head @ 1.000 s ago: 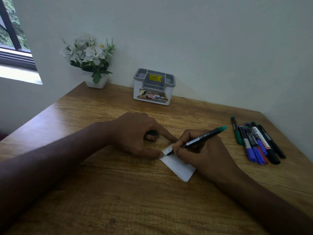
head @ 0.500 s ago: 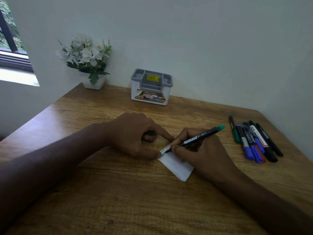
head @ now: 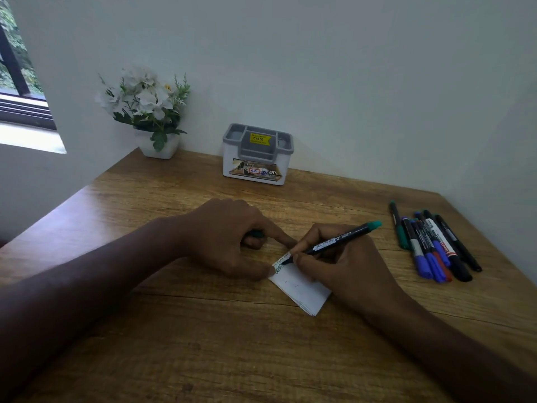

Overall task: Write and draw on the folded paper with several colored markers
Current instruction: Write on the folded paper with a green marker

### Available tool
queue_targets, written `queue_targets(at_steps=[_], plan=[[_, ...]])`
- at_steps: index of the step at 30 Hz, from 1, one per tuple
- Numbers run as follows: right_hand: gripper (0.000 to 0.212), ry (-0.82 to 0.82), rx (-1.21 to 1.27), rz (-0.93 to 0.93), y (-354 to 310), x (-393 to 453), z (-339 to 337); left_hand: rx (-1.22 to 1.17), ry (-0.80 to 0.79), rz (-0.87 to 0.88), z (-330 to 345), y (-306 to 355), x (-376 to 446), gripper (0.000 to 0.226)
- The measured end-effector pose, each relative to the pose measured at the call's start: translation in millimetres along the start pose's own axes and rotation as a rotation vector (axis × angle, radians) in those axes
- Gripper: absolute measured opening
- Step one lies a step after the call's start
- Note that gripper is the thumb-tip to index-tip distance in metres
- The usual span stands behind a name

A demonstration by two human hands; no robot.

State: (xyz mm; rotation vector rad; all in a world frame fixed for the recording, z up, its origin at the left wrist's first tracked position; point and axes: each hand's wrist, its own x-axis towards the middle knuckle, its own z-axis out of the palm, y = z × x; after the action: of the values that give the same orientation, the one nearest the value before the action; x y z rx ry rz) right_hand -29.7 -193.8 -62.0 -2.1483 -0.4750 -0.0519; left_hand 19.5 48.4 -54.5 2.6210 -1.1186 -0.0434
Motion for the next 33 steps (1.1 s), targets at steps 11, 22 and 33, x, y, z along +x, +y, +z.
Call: queue_targets(at_steps=[11, 22, 33], plan=[[0.007, 0.022, -0.004, 0.014, 0.6, 0.3, -1.8, 0.02, -0.022, -0.012, -0.2, -0.9, 0.8, 0.06], [0.008, 0.032, 0.005, 0.036, 2.2, 1.1, -3.9, 0.011, -0.011, 0.001, 0.8, -3.1, 1.6, 0.061], [0.008, 0.047, -0.003, 0.035, 2.3, 1.7, -6.3, 0.009, -0.02, -0.002, 0.4, -0.7, 0.5, 0.062]])
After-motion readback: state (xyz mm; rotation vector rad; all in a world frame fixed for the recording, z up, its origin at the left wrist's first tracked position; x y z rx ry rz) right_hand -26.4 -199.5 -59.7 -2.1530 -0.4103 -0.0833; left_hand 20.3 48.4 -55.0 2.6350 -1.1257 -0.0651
